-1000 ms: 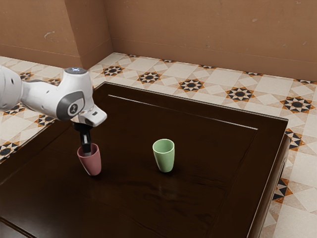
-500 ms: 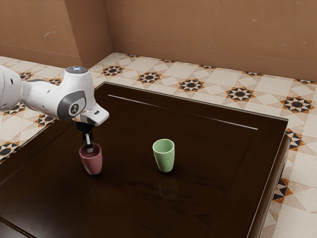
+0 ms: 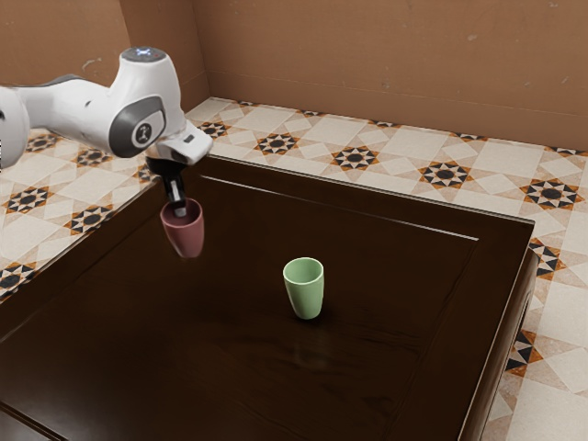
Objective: Place the left cup onto the right cup
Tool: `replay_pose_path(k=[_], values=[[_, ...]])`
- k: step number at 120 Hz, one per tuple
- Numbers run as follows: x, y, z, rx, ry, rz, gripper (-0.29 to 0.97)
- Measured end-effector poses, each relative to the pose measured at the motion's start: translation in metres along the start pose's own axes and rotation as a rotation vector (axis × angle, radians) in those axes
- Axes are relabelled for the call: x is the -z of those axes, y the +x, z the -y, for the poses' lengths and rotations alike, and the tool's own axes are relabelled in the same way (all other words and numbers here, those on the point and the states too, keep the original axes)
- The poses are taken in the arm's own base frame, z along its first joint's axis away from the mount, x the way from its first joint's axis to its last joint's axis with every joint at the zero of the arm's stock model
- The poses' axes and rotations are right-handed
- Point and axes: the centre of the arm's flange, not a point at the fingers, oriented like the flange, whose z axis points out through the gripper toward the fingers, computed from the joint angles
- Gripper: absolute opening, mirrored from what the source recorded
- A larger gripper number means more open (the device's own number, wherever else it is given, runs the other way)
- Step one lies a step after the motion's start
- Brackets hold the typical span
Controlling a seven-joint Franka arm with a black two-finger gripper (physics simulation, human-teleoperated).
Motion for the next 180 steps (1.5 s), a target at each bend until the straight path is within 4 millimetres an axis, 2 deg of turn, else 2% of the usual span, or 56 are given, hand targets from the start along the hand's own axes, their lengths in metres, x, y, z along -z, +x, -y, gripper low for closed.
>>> replay_pose_path(k=[34,55,89,107,143,180], values=[[0.035,0.057,-0.039,-0.096,0.006,-0.013,-0.1],[0.051,0.085,-0.057,-0.132,0.02,-0.035,-0.1],[0.058,0.14,-0.09,-0.201,0.034,-0.066,-0.1],[0.053,0.16,-0.106,-0.226,0.031,-0.069,-0.1],[0.043,0.173,-0.119,-0.226,0.017,-0.072,-0.1],[0.025,0.176,-0.121,-0.188,-0.024,-0.076,-0.1]])
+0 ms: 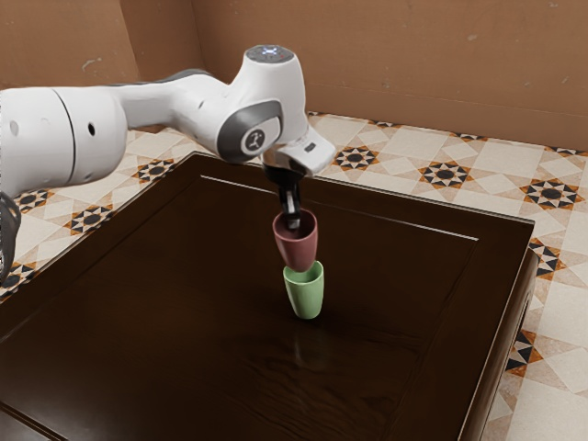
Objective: Place the left cup onto the right cup
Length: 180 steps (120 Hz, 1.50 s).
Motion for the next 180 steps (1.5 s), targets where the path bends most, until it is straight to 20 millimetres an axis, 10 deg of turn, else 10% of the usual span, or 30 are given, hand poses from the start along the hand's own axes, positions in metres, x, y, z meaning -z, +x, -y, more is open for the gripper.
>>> replay_pose_path(k=[142,180], values=[[-0.08,0.021,0.013,0.05,-0.068,-0.014,-0.1],[-0.058,0.013,0.014,0.071,-0.087,-0.028,0.47]])
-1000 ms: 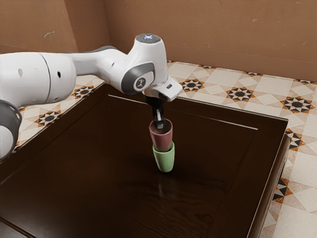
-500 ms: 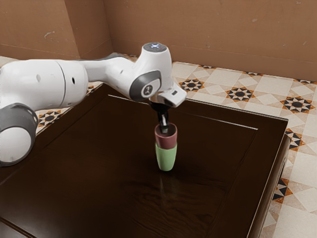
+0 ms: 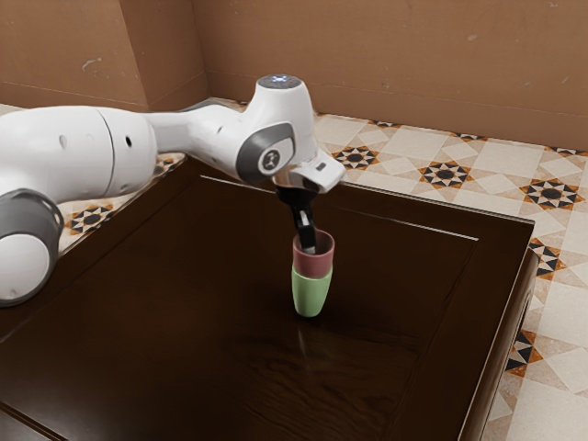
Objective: Place the left cup onto the right cup
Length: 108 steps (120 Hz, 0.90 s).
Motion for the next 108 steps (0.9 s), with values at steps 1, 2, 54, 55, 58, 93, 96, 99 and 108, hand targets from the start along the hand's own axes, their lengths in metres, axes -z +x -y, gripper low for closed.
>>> replay_pose_path(k=[1,2,54,55,58,93,96,99,108], values=[[0.0,0.0,0.0,0.0,0.0,0.0,0.48],[0.001,0.0,0.0,0.0,-0.001,0.0,0.49],[0.051,-0.017,0.0,-0.001,0.021,0.023,0.65],[0.052,-0.017,0.0,-0.001,0.021,0.024,0.66],[0.055,-0.019,0.001,0.0,0.023,0.026,0.66],[0.119,-0.071,0.006,0.036,0.042,0.068,0.67],[0.123,-0.078,0.007,0.042,0.04,0.072,0.67],[0.128,-0.085,0.007,0.047,0.038,0.076,0.68],[0.141,-0.107,0.004,0.06,0.035,0.085,0.68]])
